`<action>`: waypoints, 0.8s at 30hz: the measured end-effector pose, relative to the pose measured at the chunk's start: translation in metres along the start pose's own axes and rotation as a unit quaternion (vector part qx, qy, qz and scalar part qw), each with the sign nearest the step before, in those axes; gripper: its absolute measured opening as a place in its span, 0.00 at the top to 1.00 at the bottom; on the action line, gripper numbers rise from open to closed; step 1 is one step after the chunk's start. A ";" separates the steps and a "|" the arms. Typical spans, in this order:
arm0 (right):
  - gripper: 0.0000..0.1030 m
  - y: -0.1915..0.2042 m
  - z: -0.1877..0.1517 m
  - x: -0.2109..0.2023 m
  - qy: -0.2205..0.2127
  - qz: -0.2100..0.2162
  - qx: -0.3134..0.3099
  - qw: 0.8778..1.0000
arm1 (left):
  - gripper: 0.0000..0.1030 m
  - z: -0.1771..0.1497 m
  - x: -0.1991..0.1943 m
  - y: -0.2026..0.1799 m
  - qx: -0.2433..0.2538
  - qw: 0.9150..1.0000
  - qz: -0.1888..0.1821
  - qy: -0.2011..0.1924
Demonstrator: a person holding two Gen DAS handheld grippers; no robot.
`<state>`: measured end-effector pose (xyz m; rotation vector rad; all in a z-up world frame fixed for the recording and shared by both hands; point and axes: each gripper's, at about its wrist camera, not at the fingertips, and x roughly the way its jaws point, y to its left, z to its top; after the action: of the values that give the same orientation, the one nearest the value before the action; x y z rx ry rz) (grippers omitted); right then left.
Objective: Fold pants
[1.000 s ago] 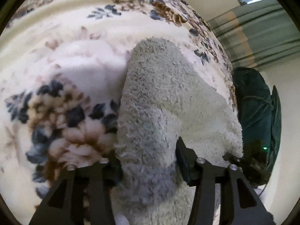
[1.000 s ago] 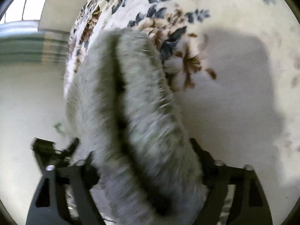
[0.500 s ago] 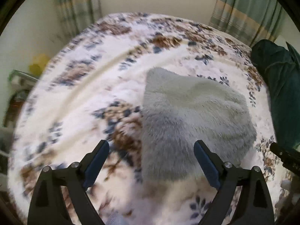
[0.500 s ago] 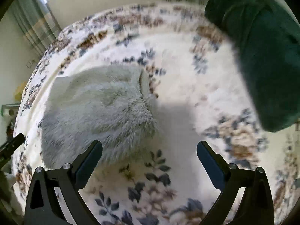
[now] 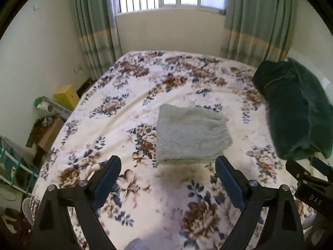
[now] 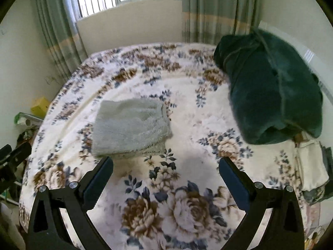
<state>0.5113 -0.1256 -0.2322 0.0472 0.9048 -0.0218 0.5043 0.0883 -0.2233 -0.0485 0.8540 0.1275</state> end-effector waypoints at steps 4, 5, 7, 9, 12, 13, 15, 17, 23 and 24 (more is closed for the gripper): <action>0.00 -0.007 -0.010 -0.094 -0.036 0.011 -0.012 0.999 | 0.11 -0.011 -0.065 -0.004 0.001 1.000 0.001 -0.015; 0.00 -0.008 -0.014 -0.114 -0.045 0.013 -0.017 0.999 | 0.11 -0.013 -0.077 -0.005 0.003 1.000 0.000 -0.019; 0.00 -0.011 -0.021 -0.154 -0.059 0.019 -0.021 0.998 | 0.11 -0.019 -0.105 -0.007 0.000 1.000 0.001 -0.028; 0.00 -0.015 -0.029 -0.192 -0.070 0.028 -0.021 0.997 | 0.11 -0.026 -0.136 -0.010 0.001 0.999 0.002 -0.037; 0.00 -0.021 -0.043 -0.245 -0.087 0.038 -0.023 0.995 | 0.11 -0.038 -0.178 -0.012 0.000 0.999 0.008 -0.050; 0.00 -0.024 -0.048 -0.264 -0.092 0.043 -0.022 0.995 | 0.11 -0.041 -0.191 -0.012 -0.002 0.999 0.009 -0.053; 0.00 -0.027 -0.055 -0.291 -0.096 0.052 -0.022 0.994 | 0.11 -0.048 -0.212 -0.012 -0.005 0.998 0.012 -0.060; 0.00 -0.031 -0.062 -0.319 -0.105 0.053 -0.027 0.993 | 0.11 -0.054 -0.234 -0.014 -0.007 0.998 0.015 -0.065; 0.00 -0.039 -0.079 -0.385 -0.126 0.055 -0.035 0.990 | 0.11 -0.062 -0.279 -0.012 -0.015 0.997 0.015 -0.078; 0.00 -0.039 -0.080 -0.392 -0.126 0.056 -0.034 0.990 | 0.10 -0.062 -0.283 -0.012 -0.012 0.997 0.017 -0.080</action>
<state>0.2051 -0.1614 0.0256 0.0311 0.6482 0.1051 0.2756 0.0442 -0.0505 -0.0455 0.6931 0.1715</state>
